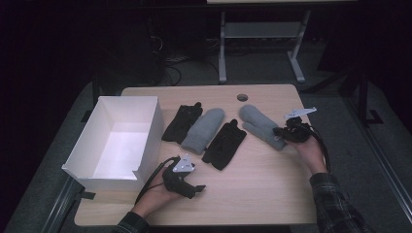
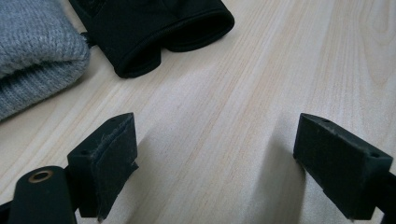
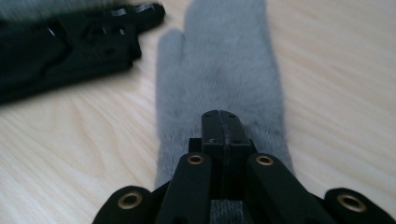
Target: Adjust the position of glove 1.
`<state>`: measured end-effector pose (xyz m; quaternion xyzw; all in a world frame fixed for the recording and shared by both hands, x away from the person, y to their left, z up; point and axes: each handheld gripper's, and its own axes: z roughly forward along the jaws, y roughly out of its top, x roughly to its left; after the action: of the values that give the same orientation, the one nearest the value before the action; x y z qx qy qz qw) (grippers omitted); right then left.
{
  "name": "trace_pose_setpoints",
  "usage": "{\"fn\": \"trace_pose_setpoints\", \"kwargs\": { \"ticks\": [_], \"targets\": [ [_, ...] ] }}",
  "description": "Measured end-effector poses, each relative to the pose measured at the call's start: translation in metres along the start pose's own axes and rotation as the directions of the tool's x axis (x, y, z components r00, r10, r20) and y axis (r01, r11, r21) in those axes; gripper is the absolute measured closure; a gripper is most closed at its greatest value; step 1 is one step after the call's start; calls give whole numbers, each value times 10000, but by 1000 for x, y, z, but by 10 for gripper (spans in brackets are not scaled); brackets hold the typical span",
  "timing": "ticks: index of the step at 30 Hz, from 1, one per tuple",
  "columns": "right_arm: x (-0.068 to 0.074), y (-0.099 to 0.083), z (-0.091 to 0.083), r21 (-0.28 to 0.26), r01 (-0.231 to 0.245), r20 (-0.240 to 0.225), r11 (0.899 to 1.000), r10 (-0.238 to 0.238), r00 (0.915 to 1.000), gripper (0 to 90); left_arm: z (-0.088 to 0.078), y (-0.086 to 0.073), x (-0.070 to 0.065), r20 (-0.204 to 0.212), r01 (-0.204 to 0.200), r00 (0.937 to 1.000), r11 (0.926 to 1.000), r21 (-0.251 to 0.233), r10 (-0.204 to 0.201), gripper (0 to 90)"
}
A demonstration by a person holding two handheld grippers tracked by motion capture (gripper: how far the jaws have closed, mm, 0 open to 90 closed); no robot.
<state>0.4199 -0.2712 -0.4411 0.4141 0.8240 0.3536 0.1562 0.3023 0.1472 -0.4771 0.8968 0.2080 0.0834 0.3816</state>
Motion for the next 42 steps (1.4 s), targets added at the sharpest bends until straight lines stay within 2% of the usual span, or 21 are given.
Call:
{"fn": "trace_pose_setpoints", "kwargs": {
  "ticks": [1,9,13,17,23,28,35,40,42],
  "targets": [
    [-1,-2,4,171,39,-10,9998,-39,10000,900,0,0,0,1,0,10000,10000,2,0,128],
    [3,-7,-2,429,42,-101,9991,-38,9999,900,0,0,0,-2,8,10000,10000,2,-8,128],
    [9,-14,-11,629,176,-119,9979,-168,9998,900,0,0,0,-2,5,10000,10000,-17,-5,128],
    [15,-20,-18,704,101,-202,9975,-87,9998,900,0,0,0,-2,11,10000,10000,-9,-11,128],
    [26,-29,-28,850,121,-447,9963,-83,9990,900,0,0,0,14,-27,10000,10000,-36,27,128],
    [35,-34,-34,991,382,-552,9944,-328,9979,900,0,0,0,16,-23,10000,10000,-42,23,128],
    [49,-46,-47,1050,344,-921,9939,-247,9954,900,0,-1,0,7,15,10000,10000,-83,-15,128],
    [64,-57,-59,1208,443,-1236,9917,-293,9919,900,0,-1,0,11,7,10000,10000,-79,-7,128],
    [65,-58,-59,1188,548,-1290,9914,-393,9909,900,0,-1,0,5,8,10000,10000,-73,-8,128]
  ]
}}
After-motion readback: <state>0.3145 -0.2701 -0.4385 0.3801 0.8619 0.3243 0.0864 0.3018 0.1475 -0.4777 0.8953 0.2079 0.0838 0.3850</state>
